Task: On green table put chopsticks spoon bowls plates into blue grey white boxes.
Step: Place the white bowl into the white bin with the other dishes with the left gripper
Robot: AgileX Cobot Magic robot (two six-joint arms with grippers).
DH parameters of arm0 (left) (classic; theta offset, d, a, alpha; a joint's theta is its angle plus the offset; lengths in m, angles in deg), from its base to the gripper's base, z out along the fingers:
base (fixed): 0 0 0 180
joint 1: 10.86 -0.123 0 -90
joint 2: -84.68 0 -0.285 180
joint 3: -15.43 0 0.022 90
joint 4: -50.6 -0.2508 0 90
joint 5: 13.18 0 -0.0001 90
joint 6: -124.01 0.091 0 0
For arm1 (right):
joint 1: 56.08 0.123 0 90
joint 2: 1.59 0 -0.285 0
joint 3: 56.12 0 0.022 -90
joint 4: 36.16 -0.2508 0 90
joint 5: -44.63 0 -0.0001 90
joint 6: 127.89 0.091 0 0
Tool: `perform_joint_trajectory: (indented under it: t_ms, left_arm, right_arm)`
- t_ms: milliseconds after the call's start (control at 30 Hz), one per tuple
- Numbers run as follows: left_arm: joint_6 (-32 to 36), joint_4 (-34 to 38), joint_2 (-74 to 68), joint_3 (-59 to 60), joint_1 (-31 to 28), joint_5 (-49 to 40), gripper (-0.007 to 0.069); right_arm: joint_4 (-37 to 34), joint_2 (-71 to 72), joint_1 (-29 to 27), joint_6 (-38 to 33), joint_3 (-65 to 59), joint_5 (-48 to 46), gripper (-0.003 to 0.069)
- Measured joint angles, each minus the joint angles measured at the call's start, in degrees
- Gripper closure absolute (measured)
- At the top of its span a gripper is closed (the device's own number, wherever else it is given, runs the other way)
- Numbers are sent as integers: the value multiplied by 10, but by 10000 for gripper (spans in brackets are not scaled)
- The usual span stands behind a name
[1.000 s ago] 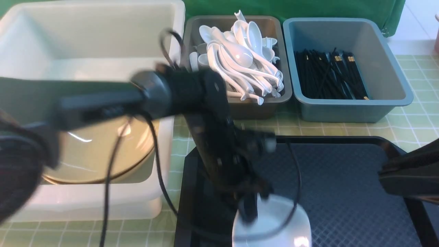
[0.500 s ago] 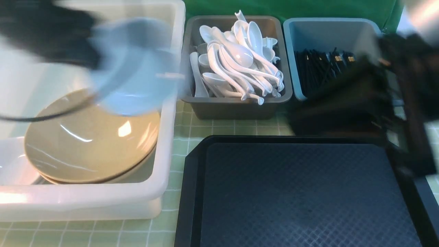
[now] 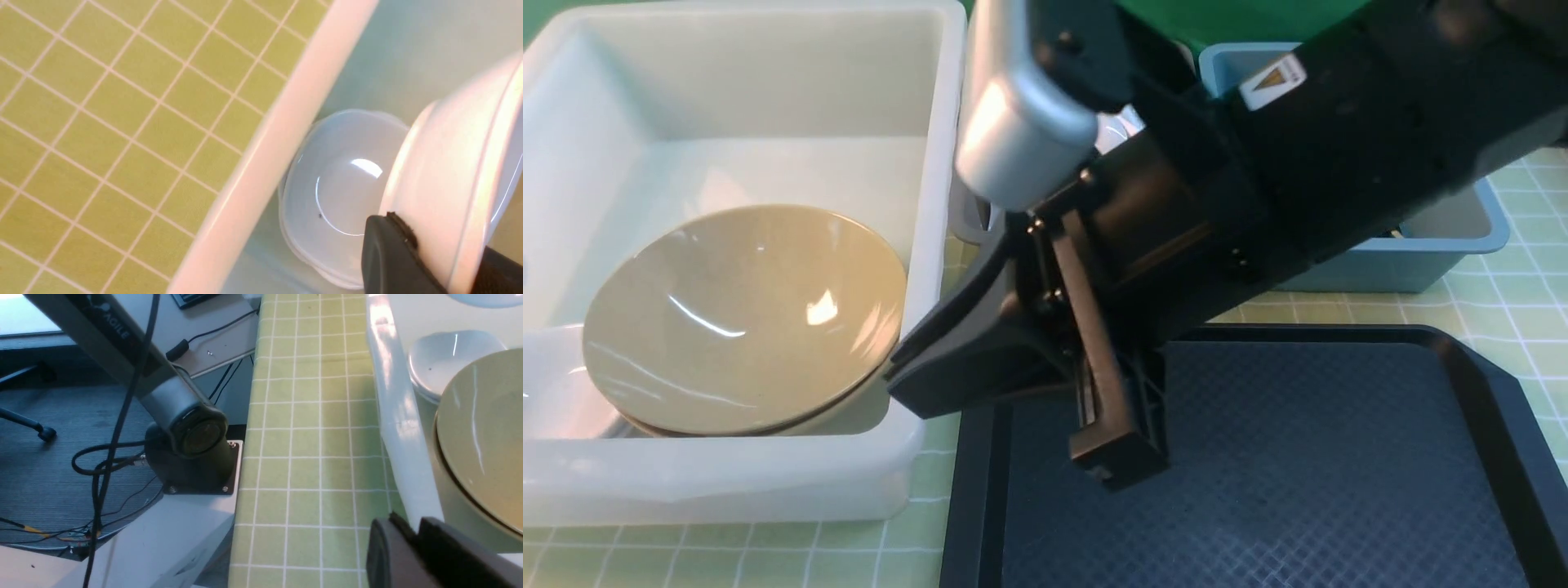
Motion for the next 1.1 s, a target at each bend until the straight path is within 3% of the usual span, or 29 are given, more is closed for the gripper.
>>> perform_joint_trajectory:
  t_ms: [400,567,700,733,900,967,1100]
  left_arm:
    - [-49,-53,-132,0,78,-1,589]
    - [-109,-115,-138,0,110,1,464]
    - [-198,-203,-138,0,138,-3,291]
    - [-251,-241,-138,0,148,-8,210]
    - [-361,-283,-138,-2,174,-42,13]
    - [-368,-289,-138,-18,180,-64,-31]
    - [-351,-248,-126,-77,189,-66,-38]
  right_arm:
    - [0,0,0,0,0,-14,552]
    - [0,0,0,0,1,-17,549]
    - [0,0,0,0,1,-20,548]
    - [0,0,0,0,1,-20,547]
    - [2,0,-10,8,1,-21,539]
    - [3,0,-29,28,1,-26,538]
    - [13,4,-79,68,1,-38,533]
